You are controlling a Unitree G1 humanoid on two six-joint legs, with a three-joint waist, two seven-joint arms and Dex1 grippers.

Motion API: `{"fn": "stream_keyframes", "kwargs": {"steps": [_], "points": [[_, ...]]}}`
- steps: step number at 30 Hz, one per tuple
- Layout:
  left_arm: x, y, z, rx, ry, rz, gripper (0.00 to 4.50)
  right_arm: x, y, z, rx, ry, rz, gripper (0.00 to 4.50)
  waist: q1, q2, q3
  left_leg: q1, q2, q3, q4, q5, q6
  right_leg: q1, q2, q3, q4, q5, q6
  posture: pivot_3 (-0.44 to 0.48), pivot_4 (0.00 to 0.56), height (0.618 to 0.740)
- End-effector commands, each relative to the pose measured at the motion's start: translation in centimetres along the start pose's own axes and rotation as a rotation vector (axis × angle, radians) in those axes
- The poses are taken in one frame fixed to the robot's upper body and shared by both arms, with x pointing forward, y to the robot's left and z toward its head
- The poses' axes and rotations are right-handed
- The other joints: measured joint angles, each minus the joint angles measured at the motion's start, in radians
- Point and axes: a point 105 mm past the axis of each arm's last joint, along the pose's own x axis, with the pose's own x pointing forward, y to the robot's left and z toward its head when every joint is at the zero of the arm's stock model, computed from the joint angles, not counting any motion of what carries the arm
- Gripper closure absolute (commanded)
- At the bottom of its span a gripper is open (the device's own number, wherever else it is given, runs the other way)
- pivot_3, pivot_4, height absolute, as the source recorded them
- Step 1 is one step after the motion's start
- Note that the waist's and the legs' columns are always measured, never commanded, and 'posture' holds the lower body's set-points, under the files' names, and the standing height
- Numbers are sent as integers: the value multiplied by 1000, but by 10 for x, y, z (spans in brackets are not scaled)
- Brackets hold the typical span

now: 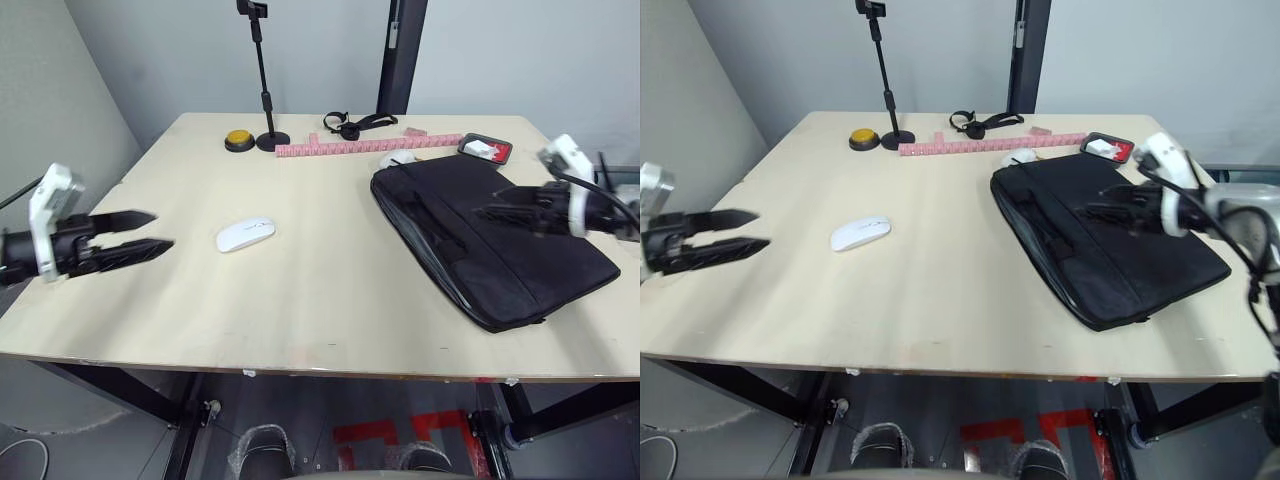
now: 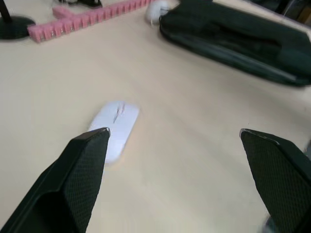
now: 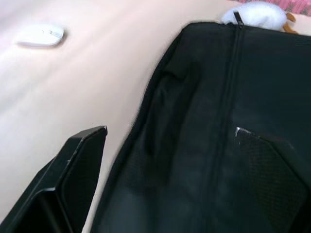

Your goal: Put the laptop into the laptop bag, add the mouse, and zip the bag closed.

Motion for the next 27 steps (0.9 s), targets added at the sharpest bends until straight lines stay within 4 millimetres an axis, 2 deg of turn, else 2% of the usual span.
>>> {"fn": "stream_keyframes", "kwargs": {"steps": [1, 4, 6, 9, 11, 18, 22, 25, 27], "points": [[-26, 11, 9, 73, 17, 63, 0, -29, 5, 12, -136, -45, 38, 48, -1, 0, 0, 1, 0, 0, 0, 0, 0, 0, 0, 0, 1, -1, -1, 0, 150, 740], [-40, 24, 8, 86, 24, 135, 0, -44, -4, 3, -175, -14, 10, 48, -3, -1, -1, 2, 0, 1, 1, 0, 1, 1, 0, 1, 3, -3, -6, 0, 150, 740], [-46, 29, 0, 91, 63, 158, 0, -50, -9, 1, -174, -23, -6, 48, -7, -1, -2, 3, 0, 2, 1, 0, 3, 1, 0, 2, 3, -3, -7, 0, 150, 740], [-47, 29, -5, 88, 70, 157, 0, -54, -11, 1, -158, -48, -11, 48, -12, -1, -3, 4, 0, 3, 1, 2, 5, 1, 0, 3, 3, -3, -8, 0, 150, 740], [-47, 29, -6, 79, 56, 153, 0, -53, -13, -7, -159, -20, -22, 48, -13, -3, -4, 4, 0, 3, 1, 2, 6, 0, 0, 3, 4, -3, -8, 0, 150, 740], [-31, 21, -18, 58, 48, 102, 0, -47, -15, -17, -192, -7, -27, 48, -13, -3, -5, 5, 0, 4, 1, 3, 8, 1, 0, 4, 5, -4, -11, 0, 150, 740], [-30, 27, -15, 59, 19, 132, 0, -52, -17, -16, -196, -18, -31, 48, -12, -3, -5, 5, 0, 4, 1, 3, 8, 1, 0, 4, 5, -4, -11, 0, 150, 740], [-24, 30, -15, 96, 22, 137, 0, -52, -18, -15, -197, -19, -32, 48, -10, -3, -5, 6, 0, 4, 1, 4, 8, 1, 0, 4, 5, -4, -11, 0, 150, 740], [-13, 30, -15, 123, 10, 103, 0, -49, -14, -14, -203, -28, -12, 48, -10, -3, -5, 6, 0, 4, 1, 4, 9, 1, 0, 4, 5, -4, -11, 0, 150, 740]]}}
